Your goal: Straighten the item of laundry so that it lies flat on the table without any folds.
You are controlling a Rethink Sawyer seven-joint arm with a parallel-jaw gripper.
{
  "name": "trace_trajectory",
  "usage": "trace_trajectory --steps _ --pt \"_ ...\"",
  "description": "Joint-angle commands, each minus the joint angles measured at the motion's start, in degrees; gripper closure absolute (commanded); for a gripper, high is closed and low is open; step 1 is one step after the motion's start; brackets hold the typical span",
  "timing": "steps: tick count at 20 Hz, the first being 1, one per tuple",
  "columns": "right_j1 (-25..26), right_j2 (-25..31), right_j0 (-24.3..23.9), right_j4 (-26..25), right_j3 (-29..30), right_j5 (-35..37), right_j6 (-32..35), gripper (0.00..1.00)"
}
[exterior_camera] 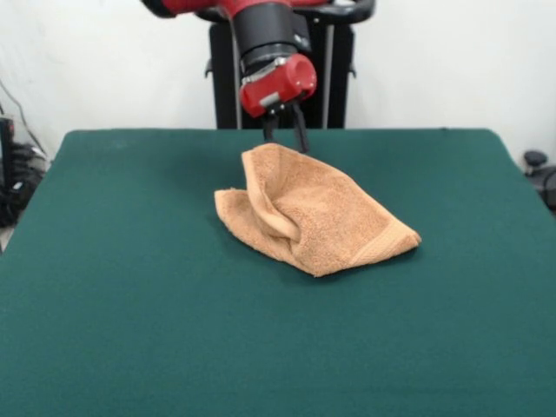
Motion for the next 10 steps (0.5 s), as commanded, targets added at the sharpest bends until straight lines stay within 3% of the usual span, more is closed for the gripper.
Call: trace_trajectory --steps 1,4,7,10 --pt "2.9 -1.6 5.7 10.1 -5.8 3.3 6.4 0.0" --pt "1.5 -5.9 9.3 16.0 -4.0 -0.2 5.4 0.0" --pt "-4.0 -12.0 14.2 24.2 0.2 -0.3 4.9 0.0" --pt "-6.6 -14.7 16.4 27.9 2.4 -1.0 5.8 0.0"
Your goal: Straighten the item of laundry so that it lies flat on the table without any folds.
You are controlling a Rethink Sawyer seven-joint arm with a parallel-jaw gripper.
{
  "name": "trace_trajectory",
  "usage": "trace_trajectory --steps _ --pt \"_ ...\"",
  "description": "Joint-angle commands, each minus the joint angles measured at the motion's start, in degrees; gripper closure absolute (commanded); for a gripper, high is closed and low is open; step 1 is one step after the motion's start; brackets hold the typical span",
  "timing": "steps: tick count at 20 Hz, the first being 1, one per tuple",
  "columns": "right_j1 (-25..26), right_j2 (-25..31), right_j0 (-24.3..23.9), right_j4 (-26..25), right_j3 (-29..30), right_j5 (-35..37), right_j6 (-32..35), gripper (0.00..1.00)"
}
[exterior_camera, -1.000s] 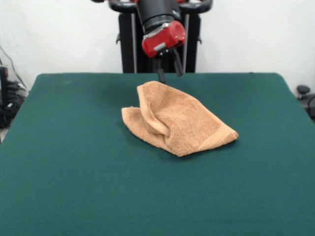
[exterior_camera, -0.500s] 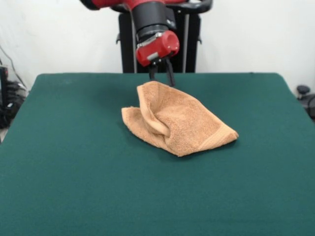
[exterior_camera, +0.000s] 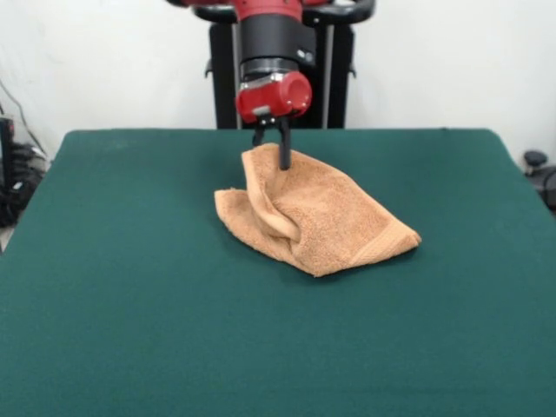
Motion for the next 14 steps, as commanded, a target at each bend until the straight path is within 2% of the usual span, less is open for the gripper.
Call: trace_trajectory --steps 1,5,8,10,11,12,14 --pt "-5.2 -7.2 6.8 12.8 2.4 -0.3 6.8 0.0" --pt "-3.4 -6.6 6.3 13.8 2.3 -0.5 9.7 0.0" --pt "-1.7 -5.6 5.4 12.3 1.6 -0.5 10.1 0.0" --pt "-0.1 -4.2 4.6 9.1 0.6 -2.0 10.0 0.0" --pt "1.5 -2.6 3.6 4.7 -0.9 -2.8 8.9 0.0" --pt "2.3 -2.0 3.3 3.2 -1.5 -3.2 8.7 0.0" --pt "3.9 -4.8 6.6 1.6 -3.9 -6.1 3.3 0.0"
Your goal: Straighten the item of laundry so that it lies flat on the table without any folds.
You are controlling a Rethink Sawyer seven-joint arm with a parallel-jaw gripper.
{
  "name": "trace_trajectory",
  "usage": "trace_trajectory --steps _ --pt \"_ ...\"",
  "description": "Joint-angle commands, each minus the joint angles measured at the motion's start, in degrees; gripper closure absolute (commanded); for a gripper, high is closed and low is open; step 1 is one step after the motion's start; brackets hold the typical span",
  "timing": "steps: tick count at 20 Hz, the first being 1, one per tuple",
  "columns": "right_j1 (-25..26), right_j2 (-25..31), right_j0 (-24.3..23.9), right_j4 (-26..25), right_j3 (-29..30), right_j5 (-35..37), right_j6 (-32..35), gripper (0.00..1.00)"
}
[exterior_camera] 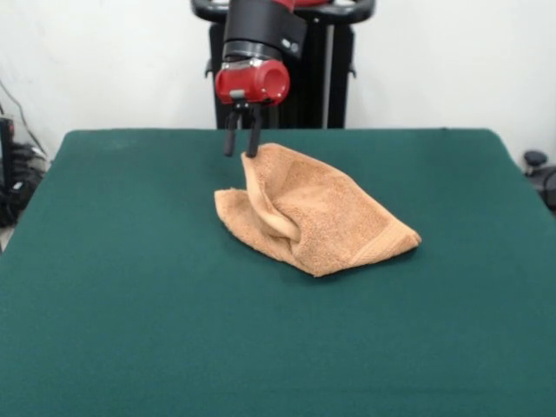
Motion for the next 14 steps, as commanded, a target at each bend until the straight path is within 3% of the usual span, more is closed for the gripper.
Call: trace_trajectory --steps 1,7,14 --pt "6.8 1.5 2.5 -5.0 -5.7 -6.7 3.7 0.0" --pt "7.2 3.2 1.4 -9.4 -6.9 -7.3 4.8 0.0" --pt "3.1 2.9 2.7 -8.1 -2.8 -4.5 6.3 0.0"
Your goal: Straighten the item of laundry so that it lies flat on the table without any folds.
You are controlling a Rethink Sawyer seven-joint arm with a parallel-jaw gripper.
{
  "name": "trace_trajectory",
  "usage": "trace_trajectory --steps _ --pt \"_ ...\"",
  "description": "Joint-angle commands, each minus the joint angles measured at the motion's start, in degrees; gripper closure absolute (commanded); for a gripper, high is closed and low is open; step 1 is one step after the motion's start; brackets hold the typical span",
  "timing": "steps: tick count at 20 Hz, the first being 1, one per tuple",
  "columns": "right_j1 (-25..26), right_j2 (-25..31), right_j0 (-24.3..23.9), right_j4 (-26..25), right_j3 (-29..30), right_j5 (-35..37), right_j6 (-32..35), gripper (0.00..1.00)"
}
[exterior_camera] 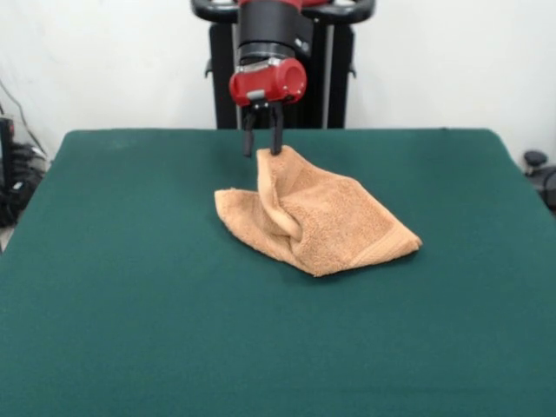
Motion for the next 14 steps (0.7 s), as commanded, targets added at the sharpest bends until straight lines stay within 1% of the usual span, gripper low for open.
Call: trace_trajectory --steps 1,6,11,14 --pt "0.2 3.9 2.2 -0.6 -2.3 0.7 6.6 0.0" --pt "-0.2 5.8 0.1 -2.9 -2.0 2.7 7.9 0.0" --pt "-2.8 6.3 -0.4 -3.6 -0.7 4.2 8.5 0.0" --pt "-1.0 6.7 0.1 -3.1 -1.6 2.7 8.8 0.0"
